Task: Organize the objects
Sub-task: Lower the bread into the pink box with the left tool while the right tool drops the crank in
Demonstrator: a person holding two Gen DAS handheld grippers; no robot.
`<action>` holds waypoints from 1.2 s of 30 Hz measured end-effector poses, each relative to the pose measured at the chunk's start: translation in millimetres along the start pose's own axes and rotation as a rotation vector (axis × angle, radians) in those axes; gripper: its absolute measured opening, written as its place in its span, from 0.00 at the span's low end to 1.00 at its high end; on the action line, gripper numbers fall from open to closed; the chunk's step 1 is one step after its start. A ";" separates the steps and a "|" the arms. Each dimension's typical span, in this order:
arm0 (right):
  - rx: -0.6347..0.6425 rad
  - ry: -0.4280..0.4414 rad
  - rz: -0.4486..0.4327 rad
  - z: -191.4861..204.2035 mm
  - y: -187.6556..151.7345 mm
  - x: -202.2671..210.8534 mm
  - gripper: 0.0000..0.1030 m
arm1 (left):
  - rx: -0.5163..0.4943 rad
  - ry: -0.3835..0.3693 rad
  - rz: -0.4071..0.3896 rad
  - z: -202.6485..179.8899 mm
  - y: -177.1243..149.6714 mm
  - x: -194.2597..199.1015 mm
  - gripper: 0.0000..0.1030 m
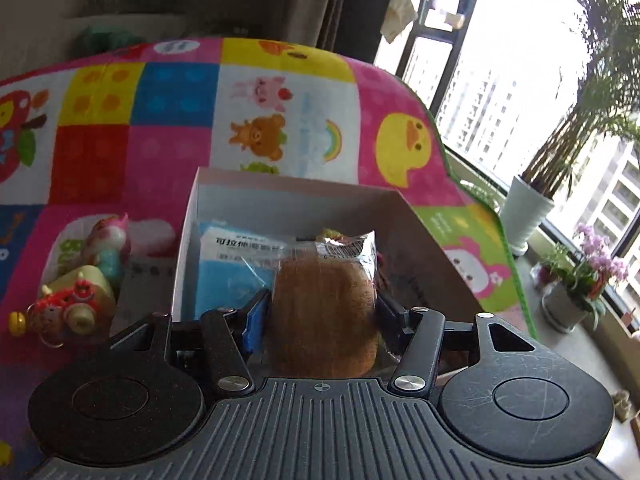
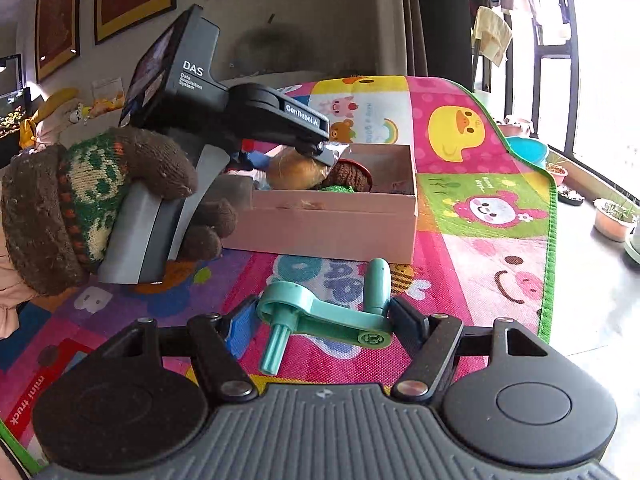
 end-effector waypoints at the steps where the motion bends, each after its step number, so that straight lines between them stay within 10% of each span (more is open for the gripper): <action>1: -0.006 0.006 0.001 -1.1 -1.9 -1.3 0.68 | -0.039 0.014 0.016 -2.1 -2.1 1.9 0.59; 14: -0.024 0.023 0.022 -6.7 0.9 -7.0 0.68 | -0.023 -0.152 0.000 23.8 6.2 67.7 0.58; 18: -0.002 0.005 0.024 -3.4 15.0 -12.4 0.68 | -0.097 -0.151 0.042 11.2 8.9 44.3 0.58; 23: 0.026 0.000 0.032 7.3 25.2 -17.0 0.68 | -0.125 -0.018 -0.096 7.6 41.4 13.7 0.56; 28: 0.022 -0.035 0.069 2.2 26.0 -21.7 0.68 | -0.005 -0.102 -0.127 30.2 43.4 30.4 0.54; 36: -0.066 0.036 -0.034 -19.1 125.1 -51.9 0.68 | 0.071 -0.129 -0.130 82.6 -10.6 99.7 0.54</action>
Point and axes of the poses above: each gripper's, at about its wrist camera, not at the fingertips, and x roughly against the way its jaws point, z to its left, y to its top, the point moved 3 cm from there along -x, roughly the way its jaws point, and after that the axes turned 1 degree about -z, right-handed, at the moved point
